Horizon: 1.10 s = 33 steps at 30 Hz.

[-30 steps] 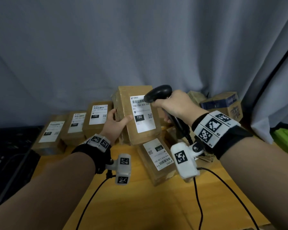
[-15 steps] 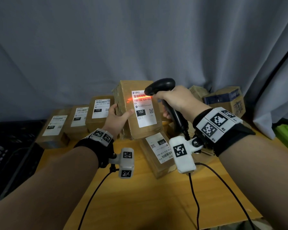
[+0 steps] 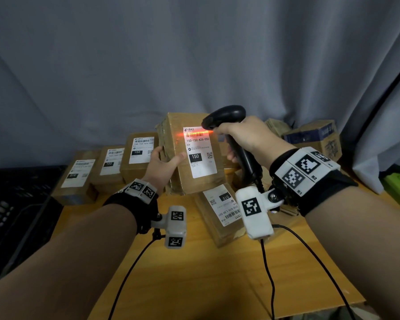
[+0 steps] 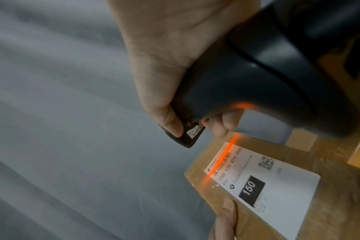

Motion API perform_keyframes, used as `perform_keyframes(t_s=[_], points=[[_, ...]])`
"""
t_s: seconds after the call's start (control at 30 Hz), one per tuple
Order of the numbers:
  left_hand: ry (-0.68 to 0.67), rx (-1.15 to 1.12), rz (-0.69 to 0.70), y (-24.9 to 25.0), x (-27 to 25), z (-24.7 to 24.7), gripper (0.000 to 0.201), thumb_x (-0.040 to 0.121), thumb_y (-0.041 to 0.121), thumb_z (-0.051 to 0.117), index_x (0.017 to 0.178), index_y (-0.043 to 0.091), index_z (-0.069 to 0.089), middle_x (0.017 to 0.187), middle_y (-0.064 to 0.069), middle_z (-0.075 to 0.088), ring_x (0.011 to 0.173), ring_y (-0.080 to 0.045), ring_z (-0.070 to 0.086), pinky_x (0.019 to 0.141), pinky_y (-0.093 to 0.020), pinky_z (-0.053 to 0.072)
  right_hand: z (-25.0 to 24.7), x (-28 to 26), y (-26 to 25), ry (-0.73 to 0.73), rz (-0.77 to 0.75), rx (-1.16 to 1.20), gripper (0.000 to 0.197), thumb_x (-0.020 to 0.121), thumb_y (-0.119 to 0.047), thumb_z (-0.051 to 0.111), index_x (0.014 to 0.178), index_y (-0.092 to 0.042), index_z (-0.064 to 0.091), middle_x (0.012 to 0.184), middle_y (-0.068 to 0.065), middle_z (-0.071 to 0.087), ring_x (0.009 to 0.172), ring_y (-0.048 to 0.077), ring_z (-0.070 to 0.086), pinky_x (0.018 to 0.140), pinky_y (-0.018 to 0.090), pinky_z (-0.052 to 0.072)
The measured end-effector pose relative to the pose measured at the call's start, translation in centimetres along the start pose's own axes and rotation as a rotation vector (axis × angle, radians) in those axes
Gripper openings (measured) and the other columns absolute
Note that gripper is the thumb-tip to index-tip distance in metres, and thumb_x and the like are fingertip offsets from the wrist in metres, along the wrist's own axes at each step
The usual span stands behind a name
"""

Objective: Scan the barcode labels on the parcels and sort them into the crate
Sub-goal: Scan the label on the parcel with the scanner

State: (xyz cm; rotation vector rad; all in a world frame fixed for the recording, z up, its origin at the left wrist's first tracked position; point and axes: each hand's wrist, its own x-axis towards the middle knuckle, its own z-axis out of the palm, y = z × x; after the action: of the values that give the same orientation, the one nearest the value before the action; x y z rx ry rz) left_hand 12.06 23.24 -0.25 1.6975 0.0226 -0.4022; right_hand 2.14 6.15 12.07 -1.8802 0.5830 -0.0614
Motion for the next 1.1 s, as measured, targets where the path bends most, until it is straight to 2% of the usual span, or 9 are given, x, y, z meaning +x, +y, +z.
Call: perform_keyframes(t_s=[0.17,0.27,0.57,0.73,0.8,0.93,1.0,1.07,1.1], points=[[0.039,0.005,-0.017,0.3,0.2,0.1,0.081,0.082,0.029,0.074,0.146,0.019,0.026,0.128,-0.004,0.058,0.104,-0.021,0.06,0.074,-0.029,0.048,-1.3,-0.2,-1.6,0.004,0.013,-0.002,0.025,0.083,-0.027,0.07,0.078,-0.004,0.062,0.051,0.01,0.059,0.042,0.021,0.058,0.043,0.023,0.05],[0.048,0.014,-0.023,0.6,0.4,0.2,0.084,0.081,0.032,0.074,0.147,0.019,0.025,0.131,-0.006,0.057,0.106,-0.022,0.061,0.076,-0.031,0.048,-1.6,-0.2,-2.3,-0.006,0.017,-0.04,0.027,0.084,-0.028,0.069,0.088,-0.003,0.062,0.055,0.012,0.061,0.04,0.02,0.058,0.042,0.023,0.051],[0.06,0.04,-0.034,0.7,1.0,0.4,0.088,0.08,0.037,0.074,0.148,0.019,0.022,0.133,-0.005,0.056,0.107,-0.022,0.058,0.082,-0.034,0.046,-1.6,-0.2,-3.0,-0.043,-0.015,-0.046,0.029,0.085,-0.029,0.068,0.072,-0.004,0.061,0.058,0.013,0.06,0.043,0.021,0.057,0.043,0.023,0.052],[0.036,-0.005,-0.068,0.4,0.6,0.2,0.078,0.082,0.035,0.072,0.143,0.015,0.027,0.122,-0.003,0.057,0.092,-0.017,0.059,0.067,-0.029,0.048,-1.0,0.8,-1.7,0.012,-0.158,0.152,0.028,0.088,-0.022,0.067,0.065,-0.007,0.057,0.058,0.011,0.054,0.044,0.017,0.053,0.043,0.021,0.046],[0.031,-0.039,-0.095,0.0,0.4,0.1,0.072,0.081,0.037,0.072,0.136,0.014,0.032,0.12,-0.003,0.058,0.096,-0.02,0.061,0.073,-0.034,0.052,-0.7,1.3,-0.4,-0.008,-0.165,0.134,0.022,0.087,-0.018,0.067,0.069,-0.011,0.057,0.059,0.005,0.054,0.045,0.012,0.051,0.044,0.018,0.043],[0.034,-0.16,-0.123,-0.6,0.0,-0.5,0.066,0.08,0.048,0.07,0.127,0.01,0.043,0.115,-0.007,0.066,0.099,-0.025,0.067,0.072,-0.038,0.057,-0.3,2.3,3.4,-0.028,-0.067,0.163,0.014,0.085,-0.019,0.071,0.076,-0.021,0.06,0.068,-0.005,0.06,0.071,0.012,0.059,0.064,0.025,0.042],[0.041,-0.234,-0.137,-0.6,-0.4,-1.1,0.08,0.072,0.061,0.071,0.131,0.017,0.041,0.119,-0.006,0.065,0.103,-0.027,0.065,0.081,-0.045,0.056,-0.1,2.7,5.2,-0.074,0.0,0.215,0.011,0.083,-0.026,0.074,0.088,-0.021,0.066,0.086,0.0,0.07,0.092,0.02,0.065,0.085,0.034,0.049],[0.001,-0.305,-0.156,-0.3,-0.8,-1.7,0.091,0.063,0.071,0.071,0.135,0.023,0.045,0.124,-0.005,0.065,0.108,-0.028,0.065,0.088,-0.049,0.053,0.4,2.8,5.9,-0.168,0.043,0.251,0.036,0.074,-0.037,0.079,0.103,-0.021,0.068,0.103,0.004,0.073,0.105,0.025,0.065,0.101,0.045,0.046],[-0.021,-0.328,-0.147,-0.2,-1.0,-1.9,0.079,0.069,0.07,0.066,0.133,0.026,0.05,0.121,-0.004,0.067,0.108,-0.027,0.065,0.089,-0.049,0.053,0.7,2.8,5.9,-0.211,0.048,0.269,0.047,0.069,-0.041,0.081,0.109,-0.021,0.067,0.107,0.004,0.072,0.108,0.026,0.065,0.102,0.049,0.045]])
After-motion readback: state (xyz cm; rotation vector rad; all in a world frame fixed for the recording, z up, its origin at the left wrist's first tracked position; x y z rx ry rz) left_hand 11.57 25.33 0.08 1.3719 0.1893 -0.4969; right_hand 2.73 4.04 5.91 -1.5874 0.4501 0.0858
